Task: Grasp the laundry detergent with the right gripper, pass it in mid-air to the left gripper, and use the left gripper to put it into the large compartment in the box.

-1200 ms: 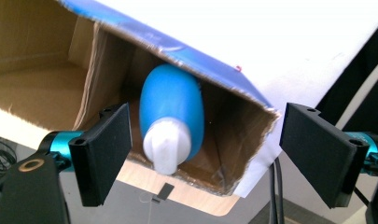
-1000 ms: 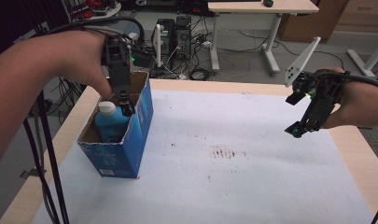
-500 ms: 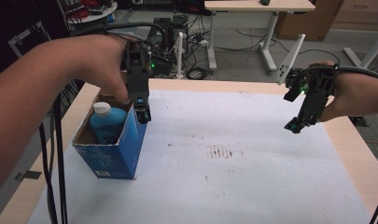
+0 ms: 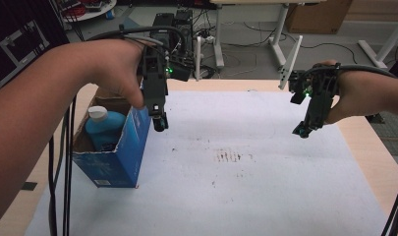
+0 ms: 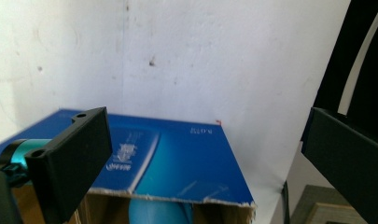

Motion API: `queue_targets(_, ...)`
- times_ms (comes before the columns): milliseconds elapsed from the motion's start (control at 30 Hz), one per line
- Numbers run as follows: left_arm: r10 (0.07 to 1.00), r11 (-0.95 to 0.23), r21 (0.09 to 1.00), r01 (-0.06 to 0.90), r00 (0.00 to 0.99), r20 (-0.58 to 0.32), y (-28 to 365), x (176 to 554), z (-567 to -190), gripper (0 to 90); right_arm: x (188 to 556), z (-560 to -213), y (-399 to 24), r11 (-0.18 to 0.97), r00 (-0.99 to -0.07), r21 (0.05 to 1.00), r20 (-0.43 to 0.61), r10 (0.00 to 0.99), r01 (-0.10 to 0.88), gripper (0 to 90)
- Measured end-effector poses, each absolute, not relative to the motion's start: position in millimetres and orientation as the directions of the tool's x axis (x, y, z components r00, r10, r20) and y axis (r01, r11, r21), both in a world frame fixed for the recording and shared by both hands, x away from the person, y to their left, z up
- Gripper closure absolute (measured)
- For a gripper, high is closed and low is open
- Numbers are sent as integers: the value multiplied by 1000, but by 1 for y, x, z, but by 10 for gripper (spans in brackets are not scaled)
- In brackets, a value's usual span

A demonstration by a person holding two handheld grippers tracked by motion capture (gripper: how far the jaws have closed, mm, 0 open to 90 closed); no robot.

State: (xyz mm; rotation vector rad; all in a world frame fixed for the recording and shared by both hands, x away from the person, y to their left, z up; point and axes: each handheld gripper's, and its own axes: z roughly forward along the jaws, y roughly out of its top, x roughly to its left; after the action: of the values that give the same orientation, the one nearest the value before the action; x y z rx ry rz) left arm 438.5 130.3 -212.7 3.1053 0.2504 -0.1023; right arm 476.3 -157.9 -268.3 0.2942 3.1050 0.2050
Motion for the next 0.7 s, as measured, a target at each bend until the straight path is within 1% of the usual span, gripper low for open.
queue_targets(200,151,-989,-1,151,985,-81,125,439,-217,16,479,-272,-157,976,-983,125,1,181,180,6)
queue_targets(700,145,-989,16,147,987,-75,126,441,-216,16,480,-274,-156,976,-983,118,3,185,184,6)
